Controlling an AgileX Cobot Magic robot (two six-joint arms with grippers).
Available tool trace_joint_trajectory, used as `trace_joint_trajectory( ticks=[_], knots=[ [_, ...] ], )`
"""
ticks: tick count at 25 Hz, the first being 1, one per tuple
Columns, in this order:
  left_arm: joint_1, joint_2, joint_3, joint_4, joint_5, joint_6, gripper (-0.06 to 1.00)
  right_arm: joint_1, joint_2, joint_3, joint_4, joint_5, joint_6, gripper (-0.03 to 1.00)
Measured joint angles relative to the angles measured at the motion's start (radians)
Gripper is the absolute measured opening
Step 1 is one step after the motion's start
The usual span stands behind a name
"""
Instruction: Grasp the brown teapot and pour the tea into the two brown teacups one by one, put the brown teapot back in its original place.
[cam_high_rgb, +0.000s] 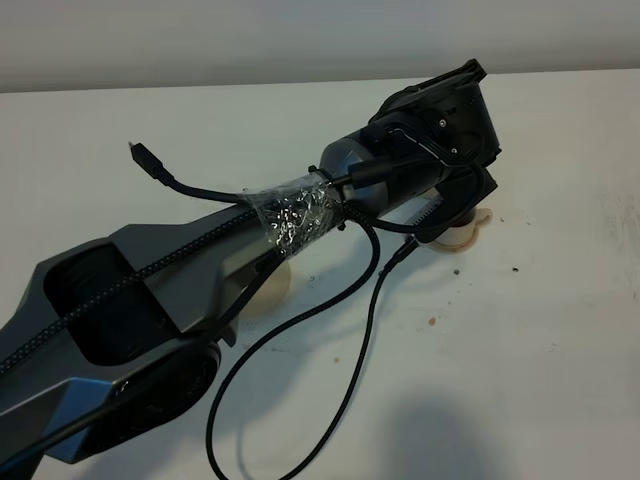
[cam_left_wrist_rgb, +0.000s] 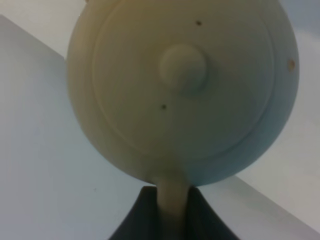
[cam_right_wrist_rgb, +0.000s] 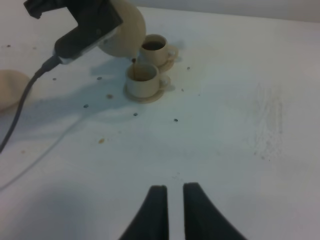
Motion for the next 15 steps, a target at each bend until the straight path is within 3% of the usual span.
trace_joint_trajectory(
  ticks=[15],
  knots=[
    [-0.023,0.000,0.000,0.096,-0.003,-0.020,0.08,0.000,0.000,0.000,0.000,0.000,0.000,0.09]
  ],
)
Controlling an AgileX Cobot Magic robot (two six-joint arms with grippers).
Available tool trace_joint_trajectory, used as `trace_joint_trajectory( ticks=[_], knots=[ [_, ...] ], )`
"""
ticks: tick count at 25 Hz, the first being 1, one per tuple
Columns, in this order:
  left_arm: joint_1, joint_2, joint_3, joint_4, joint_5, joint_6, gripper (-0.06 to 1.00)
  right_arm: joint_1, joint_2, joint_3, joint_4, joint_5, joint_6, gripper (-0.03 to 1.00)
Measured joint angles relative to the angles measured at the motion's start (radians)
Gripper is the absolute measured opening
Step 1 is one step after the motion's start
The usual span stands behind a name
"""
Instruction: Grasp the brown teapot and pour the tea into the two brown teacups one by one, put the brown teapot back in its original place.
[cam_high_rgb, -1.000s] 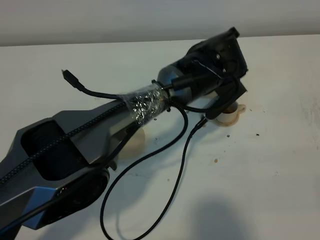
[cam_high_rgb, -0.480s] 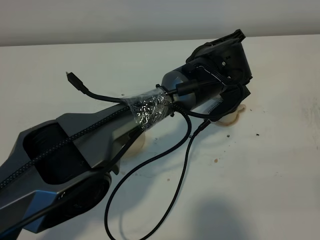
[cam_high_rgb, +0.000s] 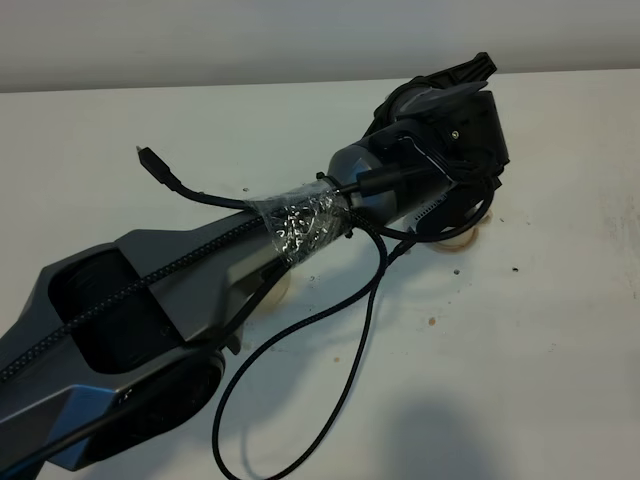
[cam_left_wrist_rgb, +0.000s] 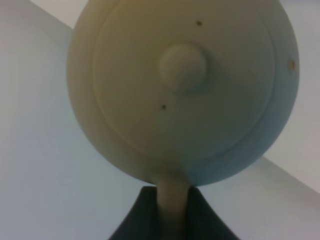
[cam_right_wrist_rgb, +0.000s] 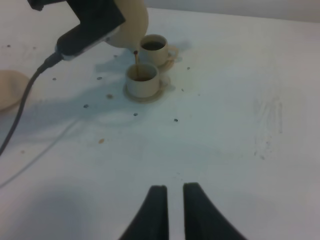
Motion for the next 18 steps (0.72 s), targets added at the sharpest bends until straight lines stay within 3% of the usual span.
trace_joint_trajectory(
  ticks=[18],
  knots=[
    [-0.014,0.000,0.000,0.043,0.008,-0.001,0.08,0.000,0.000,0.000,0.000,0.000,0.000,0.09]
  ],
)
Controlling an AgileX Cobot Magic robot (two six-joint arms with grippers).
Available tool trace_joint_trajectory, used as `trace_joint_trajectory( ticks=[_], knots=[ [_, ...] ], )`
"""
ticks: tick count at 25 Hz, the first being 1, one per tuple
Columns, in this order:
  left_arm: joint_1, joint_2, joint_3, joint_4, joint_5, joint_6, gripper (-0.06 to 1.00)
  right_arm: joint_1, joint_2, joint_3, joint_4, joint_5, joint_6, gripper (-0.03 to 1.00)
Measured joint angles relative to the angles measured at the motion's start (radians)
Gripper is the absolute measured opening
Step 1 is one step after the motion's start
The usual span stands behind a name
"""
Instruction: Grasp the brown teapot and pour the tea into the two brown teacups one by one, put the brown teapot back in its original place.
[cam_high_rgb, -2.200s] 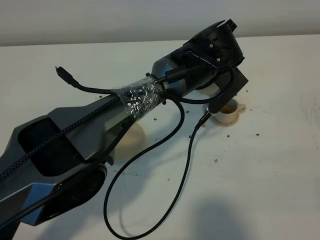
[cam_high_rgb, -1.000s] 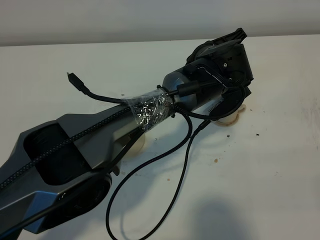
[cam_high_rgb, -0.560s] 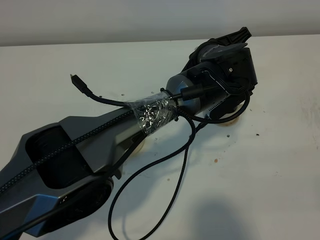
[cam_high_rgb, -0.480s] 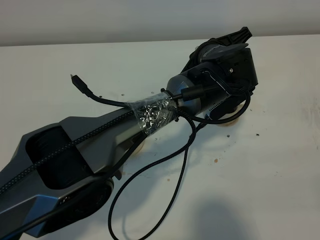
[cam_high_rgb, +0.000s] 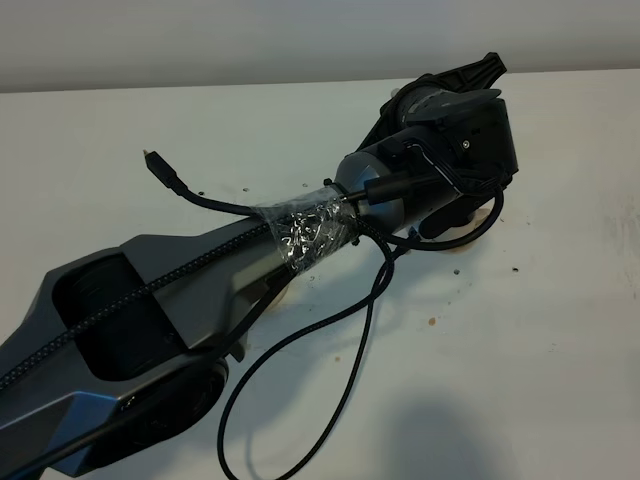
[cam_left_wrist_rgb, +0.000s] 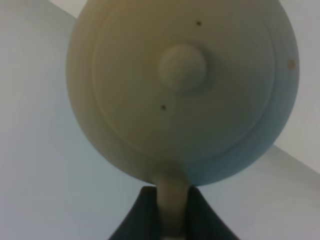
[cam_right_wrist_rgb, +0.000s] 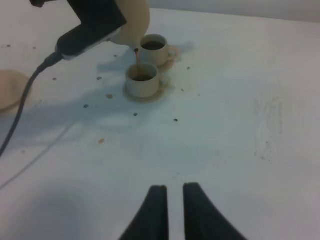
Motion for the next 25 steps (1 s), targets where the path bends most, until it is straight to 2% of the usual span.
trace_joint_trajectory(
  ticks=[25],
  knots=[
    [-0.013,0.000,0.000,0.009,0.024,-0.004,0.08,0.000,0.000,0.000,0.000,0.000,0.000,0.09]
  ],
)
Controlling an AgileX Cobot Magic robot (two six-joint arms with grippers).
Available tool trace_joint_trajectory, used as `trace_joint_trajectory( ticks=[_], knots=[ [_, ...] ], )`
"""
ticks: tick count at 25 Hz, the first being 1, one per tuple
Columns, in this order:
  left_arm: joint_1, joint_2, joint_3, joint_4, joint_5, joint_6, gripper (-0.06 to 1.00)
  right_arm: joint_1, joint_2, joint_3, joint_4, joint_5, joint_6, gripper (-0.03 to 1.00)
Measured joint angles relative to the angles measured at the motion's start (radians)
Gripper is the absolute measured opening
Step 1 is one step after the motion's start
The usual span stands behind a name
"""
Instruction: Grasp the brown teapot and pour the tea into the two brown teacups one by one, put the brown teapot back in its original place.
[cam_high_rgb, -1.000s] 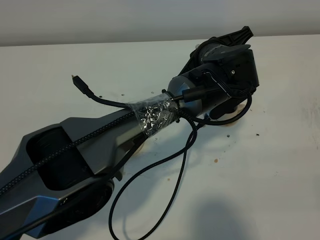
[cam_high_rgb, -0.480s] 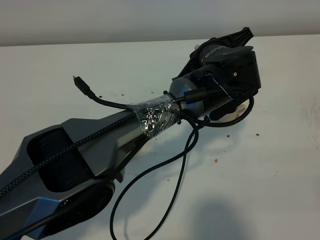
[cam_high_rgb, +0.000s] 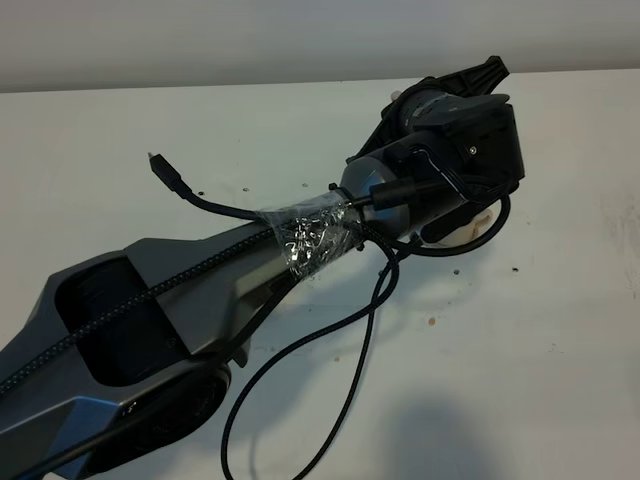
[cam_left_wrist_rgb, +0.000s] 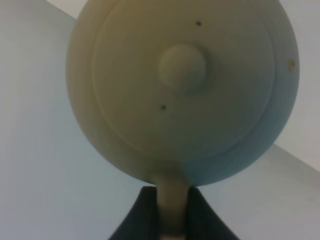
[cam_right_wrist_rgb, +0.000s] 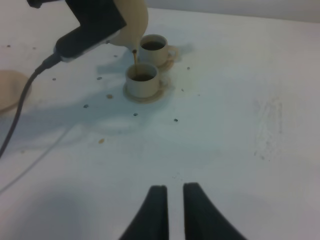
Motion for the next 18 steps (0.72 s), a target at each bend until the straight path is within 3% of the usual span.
trace_joint_trajectory(
  ticks=[18],
  knots=[
    [0.000,0.000,0.000,0.000,0.002,-0.004,0.08,0.000,0.000,0.000,0.000,0.000,0.000,0.09]
  ],
)
